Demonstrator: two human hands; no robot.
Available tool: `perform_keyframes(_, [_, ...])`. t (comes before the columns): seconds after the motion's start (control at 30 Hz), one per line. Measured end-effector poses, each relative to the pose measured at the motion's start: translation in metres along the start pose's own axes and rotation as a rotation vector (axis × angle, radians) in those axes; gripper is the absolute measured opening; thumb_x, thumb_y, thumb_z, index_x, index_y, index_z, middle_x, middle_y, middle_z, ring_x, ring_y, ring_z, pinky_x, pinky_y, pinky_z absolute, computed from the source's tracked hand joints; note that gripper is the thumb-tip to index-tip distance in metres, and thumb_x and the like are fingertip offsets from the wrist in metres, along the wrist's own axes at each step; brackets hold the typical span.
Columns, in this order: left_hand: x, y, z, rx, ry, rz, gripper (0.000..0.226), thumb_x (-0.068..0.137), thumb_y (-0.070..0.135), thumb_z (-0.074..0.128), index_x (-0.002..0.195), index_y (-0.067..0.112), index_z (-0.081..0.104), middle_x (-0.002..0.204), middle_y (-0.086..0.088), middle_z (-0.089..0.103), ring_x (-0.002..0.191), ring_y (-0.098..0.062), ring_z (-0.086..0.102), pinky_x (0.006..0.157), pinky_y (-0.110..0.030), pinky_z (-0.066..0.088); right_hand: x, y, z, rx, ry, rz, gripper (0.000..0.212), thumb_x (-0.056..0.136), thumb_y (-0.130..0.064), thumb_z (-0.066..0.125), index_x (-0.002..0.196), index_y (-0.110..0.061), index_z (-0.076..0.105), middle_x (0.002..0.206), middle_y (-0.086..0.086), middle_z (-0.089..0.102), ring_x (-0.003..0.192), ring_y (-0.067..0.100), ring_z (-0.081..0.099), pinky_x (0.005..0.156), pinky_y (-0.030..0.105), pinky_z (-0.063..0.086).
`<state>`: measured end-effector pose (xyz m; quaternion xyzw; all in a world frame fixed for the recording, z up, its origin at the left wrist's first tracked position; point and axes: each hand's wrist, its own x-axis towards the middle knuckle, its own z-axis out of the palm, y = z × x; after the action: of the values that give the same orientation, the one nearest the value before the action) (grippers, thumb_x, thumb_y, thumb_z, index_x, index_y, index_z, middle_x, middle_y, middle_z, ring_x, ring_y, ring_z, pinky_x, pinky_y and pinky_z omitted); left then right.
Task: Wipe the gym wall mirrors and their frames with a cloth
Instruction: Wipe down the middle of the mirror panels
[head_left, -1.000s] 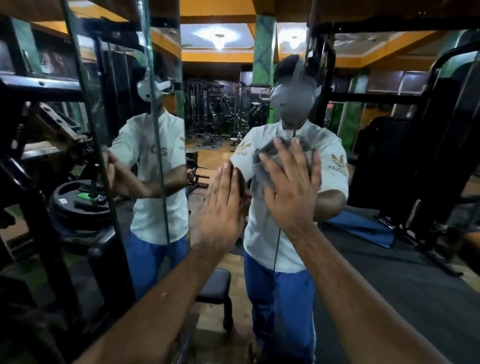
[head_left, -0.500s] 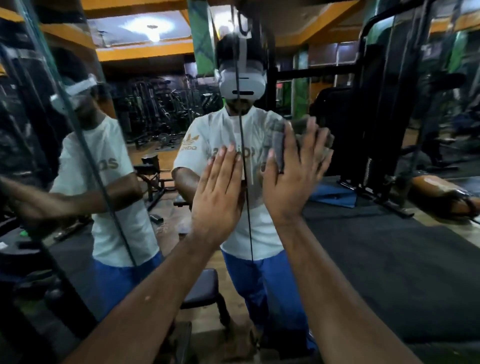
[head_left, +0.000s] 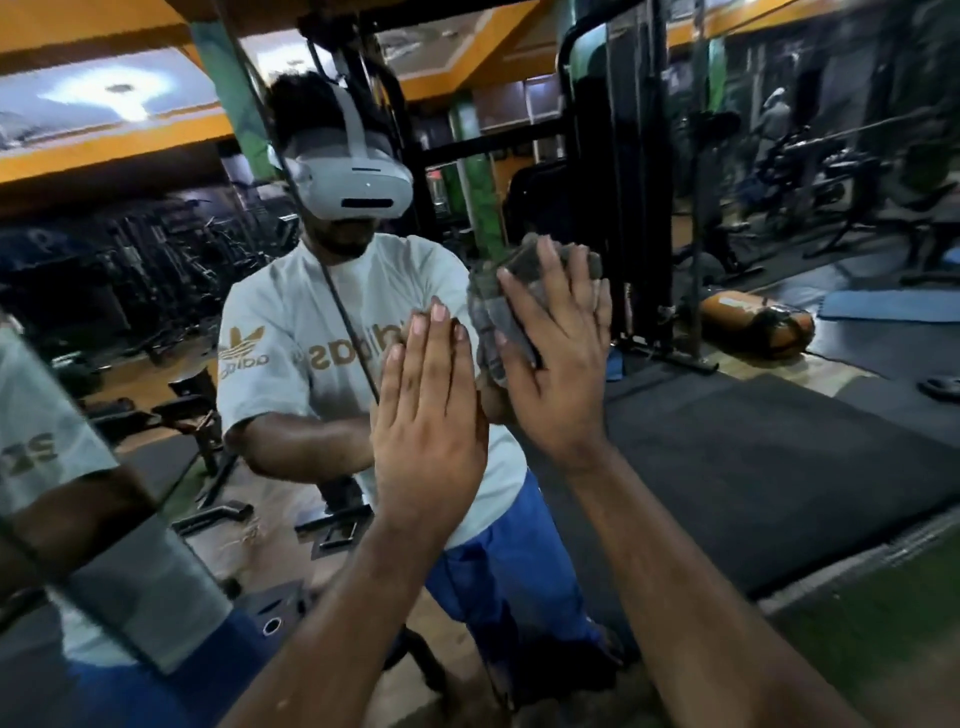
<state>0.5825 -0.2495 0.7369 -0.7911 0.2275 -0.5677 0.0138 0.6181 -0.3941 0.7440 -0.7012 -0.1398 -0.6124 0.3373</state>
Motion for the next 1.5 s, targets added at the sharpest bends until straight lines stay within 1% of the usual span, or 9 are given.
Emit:
perform_keyframes(0.1, [0.011, 0.015, 0.01, -0.024, -0.018, 0.038, 0.06, 0.099, 0.01, 0.057, 0.153, -0.003, 0.036, 0.163, -0.022, 0.027, 0.153, -0.034, 0.023, 0.124, -0.052, 0.024, -0.032, 0.021, -0.005, -0.119, 0.046, 0.084, 0.049, 0.104, -0.03, 0.054, 0.15, -0.014, 0.053, 0.164, 0.018, 0.035, 0.158, 0.03, 0.018, 0.124, 0.064, 0.02])
perform_keyframes(0.23, [0.017, 0.033, 0.021, -0.026, -0.023, 0.069, 0.059, 0.099, 0.01, 0.058, 0.153, -0.003, 0.036, 0.162, -0.022, 0.027, 0.153, -0.035, 0.024, 0.123, -0.053, 0.024, -0.023, 0.032, -0.014, 0.041, 0.243, 0.632, 0.06, 0.105, -0.043, 0.042, 0.16, -0.019, 0.038, 0.172, 0.007, 0.019, 0.161, 0.028, 0.006, 0.126, 0.061, 0.014])
perform_keyframes(0.47, [0.039, 0.056, 0.032, -0.066, 0.005, 0.051, 0.064, 0.096, 0.005, 0.057, 0.155, -0.001, 0.034, 0.164, -0.019, 0.025, 0.154, -0.034, 0.021, 0.126, -0.05, 0.02, 0.002, 0.053, -0.032, 0.0, -0.023, 0.064, 0.05, 0.104, -0.024, 0.05, 0.153, -0.018, 0.046, 0.168, 0.014, 0.028, 0.16, 0.033, 0.013, 0.125, 0.064, 0.013])
perform_keyframes(0.67, [0.053, 0.085, 0.047, -0.031, -0.001, 0.062, 0.061, 0.098, 0.011, 0.058, 0.153, -0.002, 0.037, 0.162, -0.023, 0.028, 0.152, -0.036, 0.025, 0.124, -0.053, 0.022, 0.008, 0.088, -0.05, 0.086, 0.215, 0.607, 0.055, 0.106, -0.031, 0.048, 0.158, -0.02, 0.039, 0.172, 0.008, 0.021, 0.161, 0.026, 0.005, 0.127, 0.06, 0.012])
perform_keyframes(0.9, [0.096, 0.12, 0.063, -0.074, 0.021, 0.024, 0.068, 0.094, 0.007, 0.063, 0.154, -0.003, 0.033, 0.163, -0.022, 0.027, 0.154, -0.035, 0.021, 0.126, -0.05, 0.019, 0.058, 0.113, -0.073, 0.072, -0.045, 0.018, 0.048, 0.101, -0.013, 0.06, 0.148, -0.015, 0.054, 0.164, 0.016, 0.037, 0.159, 0.034, 0.018, 0.127, 0.062, 0.012])
perform_keyframes(1.1, [0.106, 0.158, 0.085, -0.07, -0.003, 0.075, 0.072, 0.089, 0.004, 0.064, 0.154, -0.003, 0.034, 0.163, -0.022, 0.027, 0.154, -0.035, 0.021, 0.126, -0.051, 0.018, 0.058, 0.161, -0.094, 0.079, 0.135, 0.439, 0.054, 0.105, -0.034, 0.05, 0.156, -0.021, 0.043, 0.171, 0.008, 0.025, 0.161, 0.028, 0.005, 0.127, 0.063, 0.011])
perform_keyframes(1.27, [0.132, 0.178, 0.097, -0.072, 0.015, 0.0, 0.077, 0.09, 0.012, 0.067, 0.155, -0.005, 0.03, 0.163, -0.023, 0.024, 0.154, -0.035, 0.018, 0.125, -0.052, 0.018, 0.088, 0.188, -0.113, 0.036, -0.046, 0.019, 0.05, 0.1, -0.015, 0.063, 0.149, -0.016, 0.053, 0.165, 0.016, 0.036, 0.159, 0.032, 0.014, 0.126, 0.063, 0.011])
perform_keyframes(1.33, [0.136, 0.19, 0.102, -0.062, 0.005, -0.031, 0.075, 0.093, 0.016, 0.061, 0.155, -0.006, 0.027, 0.164, -0.024, 0.023, 0.154, -0.037, 0.017, 0.125, -0.053, 0.018, 0.076, 0.212, -0.124, 0.001, -0.061, -0.002, 0.049, 0.1, -0.015, 0.064, 0.148, -0.018, 0.053, 0.164, 0.014, 0.037, 0.159, 0.03, 0.017, 0.125, 0.064, 0.014])
perform_keyframes(1.5, [0.148, 0.22, 0.117, -0.05, 0.004, 0.024, 0.071, 0.094, 0.012, 0.059, 0.156, -0.004, 0.027, 0.164, -0.023, 0.024, 0.154, -0.035, 0.018, 0.127, -0.049, 0.014, 0.09, 0.233, -0.14, 0.065, 0.073, 0.416, 0.053, 0.105, -0.033, 0.05, 0.157, -0.028, 0.041, 0.172, 0.005, 0.021, 0.161, 0.028, 0.002, 0.127, 0.064, 0.009])
